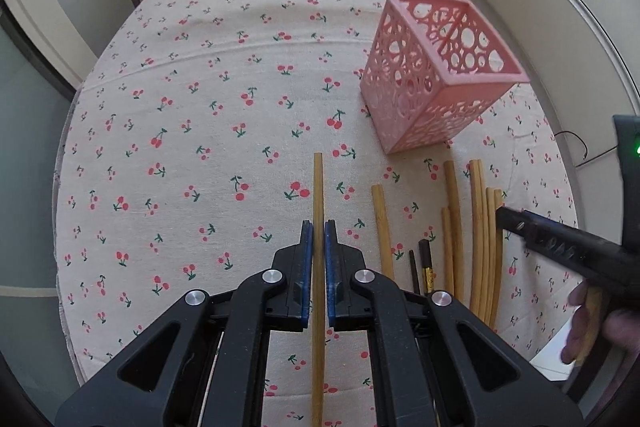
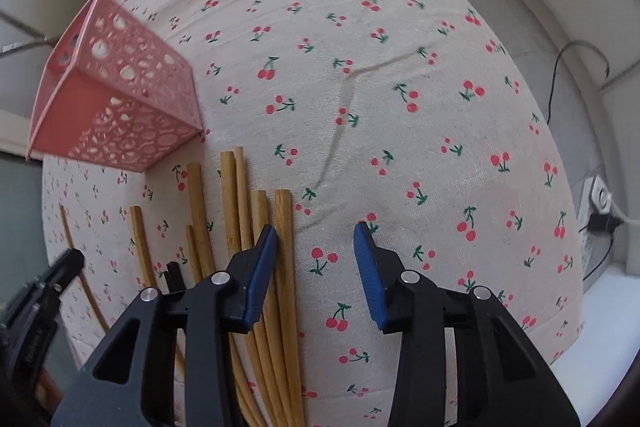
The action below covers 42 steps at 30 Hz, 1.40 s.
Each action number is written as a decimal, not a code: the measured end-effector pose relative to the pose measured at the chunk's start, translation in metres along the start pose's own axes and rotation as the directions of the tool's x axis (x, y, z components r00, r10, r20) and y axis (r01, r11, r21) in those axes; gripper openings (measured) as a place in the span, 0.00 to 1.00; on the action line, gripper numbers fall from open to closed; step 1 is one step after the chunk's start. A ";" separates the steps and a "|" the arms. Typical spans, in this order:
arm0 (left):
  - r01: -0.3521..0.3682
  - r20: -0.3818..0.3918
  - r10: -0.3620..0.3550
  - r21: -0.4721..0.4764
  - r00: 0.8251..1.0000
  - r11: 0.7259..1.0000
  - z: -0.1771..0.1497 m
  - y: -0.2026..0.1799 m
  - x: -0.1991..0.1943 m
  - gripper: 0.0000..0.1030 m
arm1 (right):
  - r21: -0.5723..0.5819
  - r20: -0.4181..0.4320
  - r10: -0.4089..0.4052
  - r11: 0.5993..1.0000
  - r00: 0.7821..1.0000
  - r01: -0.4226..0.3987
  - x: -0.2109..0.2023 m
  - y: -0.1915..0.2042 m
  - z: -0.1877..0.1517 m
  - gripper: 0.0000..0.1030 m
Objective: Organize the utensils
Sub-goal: 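Lift the chopstick with the left gripper and carry it over the pink holder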
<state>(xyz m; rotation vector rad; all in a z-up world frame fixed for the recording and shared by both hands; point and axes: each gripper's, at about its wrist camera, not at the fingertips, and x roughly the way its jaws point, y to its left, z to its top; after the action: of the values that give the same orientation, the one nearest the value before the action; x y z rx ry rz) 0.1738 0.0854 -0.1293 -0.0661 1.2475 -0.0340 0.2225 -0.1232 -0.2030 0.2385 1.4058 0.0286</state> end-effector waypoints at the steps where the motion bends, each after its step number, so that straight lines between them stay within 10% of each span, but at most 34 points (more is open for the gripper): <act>1: 0.000 0.010 0.000 -0.003 1.000 1.000 0.000 -0.001 -0.003 0.05 | -0.051 0.024 -0.047 0.998 0.999 0.048 0.001 0.010 -0.003 0.39; 5: 0.020 0.064 -0.018 -0.026 0.998 0.999 -0.002 0.001 -0.016 0.05 | -0.133 0.077 -0.052 0.989 0.996 0.062 0.001 0.025 -0.011 0.09; 18: 0.216 0.369 -0.204 0.009 0.907 0.976 -0.019 0.001 -0.110 0.05 | -0.087 0.274 0.192 0.981 0.942 -0.175 -0.083 -0.015 -0.020 0.07; 29: 0.236 0.525 -0.240 0.077 0.816 0.969 -0.035 -0.002 -0.192 0.05 | -0.143 0.518 0.279 0.960 0.809 -0.239 -0.205 -0.049 -0.052 0.07; 42: 0.283 0.637 -0.220 0.002 0.739 0.959 0.032 -0.015 -0.240 0.05 | -0.137 0.689 0.386 0.900 0.613 -0.413 -0.301 -0.050 0.017 0.07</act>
<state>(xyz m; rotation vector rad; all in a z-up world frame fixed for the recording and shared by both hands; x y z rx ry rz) 0.1283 0.0863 0.1093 -0.3084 0.5470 -0.1759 0.1822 -0.2226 0.0830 0.5346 0.5504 0.2615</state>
